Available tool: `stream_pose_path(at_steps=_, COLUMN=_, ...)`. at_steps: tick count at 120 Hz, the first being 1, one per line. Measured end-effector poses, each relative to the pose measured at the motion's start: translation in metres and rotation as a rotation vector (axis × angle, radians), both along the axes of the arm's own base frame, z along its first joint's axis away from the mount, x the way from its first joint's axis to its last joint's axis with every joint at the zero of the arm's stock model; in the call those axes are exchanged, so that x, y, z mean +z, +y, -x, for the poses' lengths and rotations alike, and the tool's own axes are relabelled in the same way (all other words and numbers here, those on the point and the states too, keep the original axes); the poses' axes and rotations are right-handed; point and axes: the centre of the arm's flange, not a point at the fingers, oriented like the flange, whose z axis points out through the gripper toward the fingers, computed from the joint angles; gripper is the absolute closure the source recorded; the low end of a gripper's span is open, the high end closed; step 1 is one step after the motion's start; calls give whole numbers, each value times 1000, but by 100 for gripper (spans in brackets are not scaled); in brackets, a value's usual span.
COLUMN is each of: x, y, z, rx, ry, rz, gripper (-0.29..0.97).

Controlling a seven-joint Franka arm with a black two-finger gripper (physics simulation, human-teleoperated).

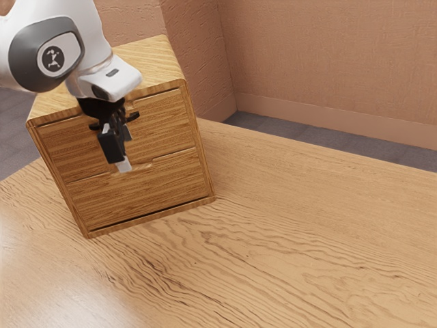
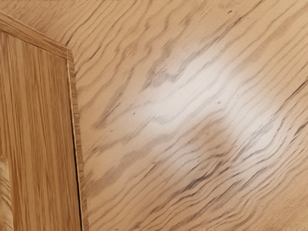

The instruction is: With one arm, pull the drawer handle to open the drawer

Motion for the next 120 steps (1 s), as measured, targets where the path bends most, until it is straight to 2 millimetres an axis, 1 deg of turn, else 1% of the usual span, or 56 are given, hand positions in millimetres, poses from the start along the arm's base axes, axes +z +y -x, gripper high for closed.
stream_pose_path(at_steps=16, x=13, y=2, z=1, rx=-29, ry=-15, rz=-18, gripper=0)
stream_pose_path(at_steps=31, x=17, y=8, z=2, rx=-22, ry=-15, rz=-53, gripper=0)
stream_pose_path(at_steps=60, x=23, y=10, z=2, rx=16, ry=-34, rz=-86, gripper=0)
stream_pose_path(at_steps=70, x=19, y=12, z=-4, rx=30, ry=-42, rz=-103, gripper=0)
stream_pose_path(at_steps=84, x=9, y=18, z=-14, rx=49, ry=-48, rz=-110, gripper=0)
stream_pose_path(at_steps=120, x=9, y=34, z=-24, rx=97, ry=-94, rz=-148, gripper=0)
